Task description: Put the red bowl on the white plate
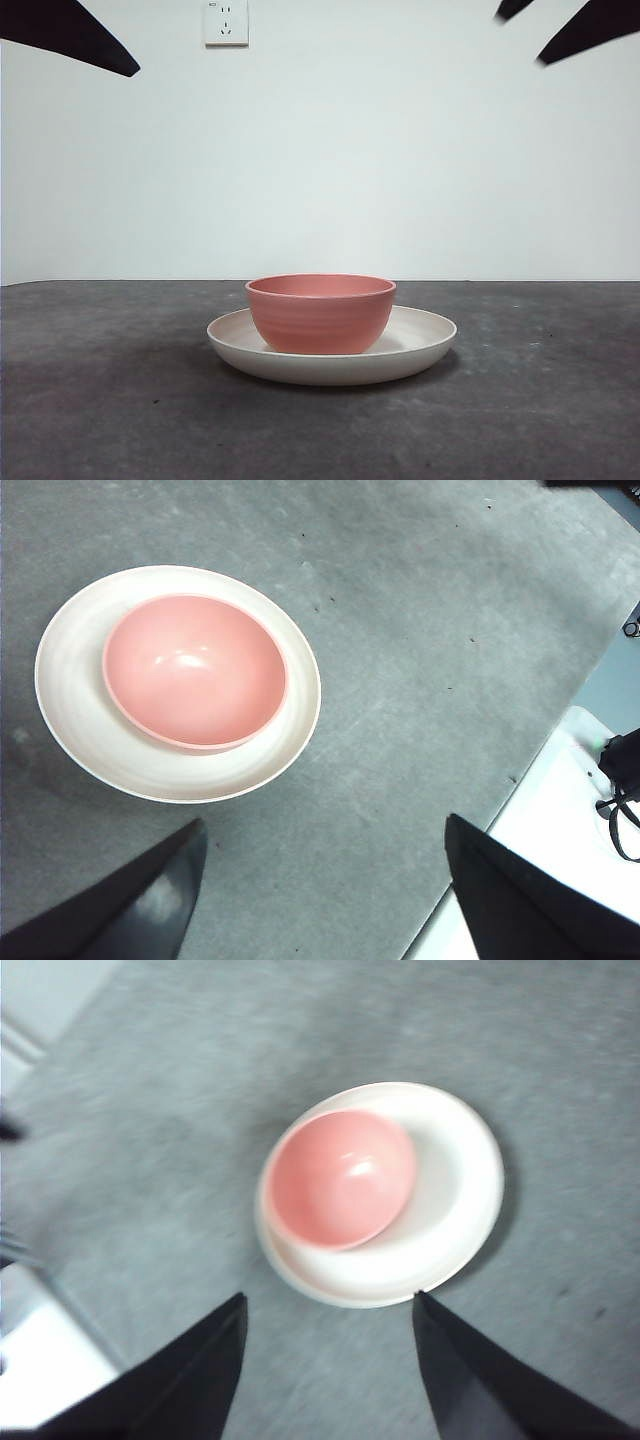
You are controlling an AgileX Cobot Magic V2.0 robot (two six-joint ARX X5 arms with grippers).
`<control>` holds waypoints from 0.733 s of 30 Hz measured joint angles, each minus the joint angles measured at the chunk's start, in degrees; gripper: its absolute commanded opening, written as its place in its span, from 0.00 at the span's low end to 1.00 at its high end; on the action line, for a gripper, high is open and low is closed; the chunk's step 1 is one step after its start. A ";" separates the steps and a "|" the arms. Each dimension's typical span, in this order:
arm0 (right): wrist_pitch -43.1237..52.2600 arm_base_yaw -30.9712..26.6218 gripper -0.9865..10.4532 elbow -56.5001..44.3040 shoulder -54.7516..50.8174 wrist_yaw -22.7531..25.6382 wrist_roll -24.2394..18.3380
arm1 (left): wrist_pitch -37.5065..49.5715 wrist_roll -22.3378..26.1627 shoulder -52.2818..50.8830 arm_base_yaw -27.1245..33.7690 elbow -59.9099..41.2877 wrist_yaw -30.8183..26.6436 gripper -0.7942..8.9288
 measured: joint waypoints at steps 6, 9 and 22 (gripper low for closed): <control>-1.53 0.00 0.32 -9.33 -10.91 -3.37 -0.04 | 0.00 0.00 0.00 0.00 0.00 0.00 0.47; -2.97 0.00 0.32 -12.02 -13.94 -3.37 -0.04 | 0.00 0.00 0.00 0.00 0.00 -0.02 0.47; -2.69 0.00 0.09 -12.50 -15.30 -3.65 -0.07 | 0.00 0.00 0.00 0.00 0.00 0.00 0.08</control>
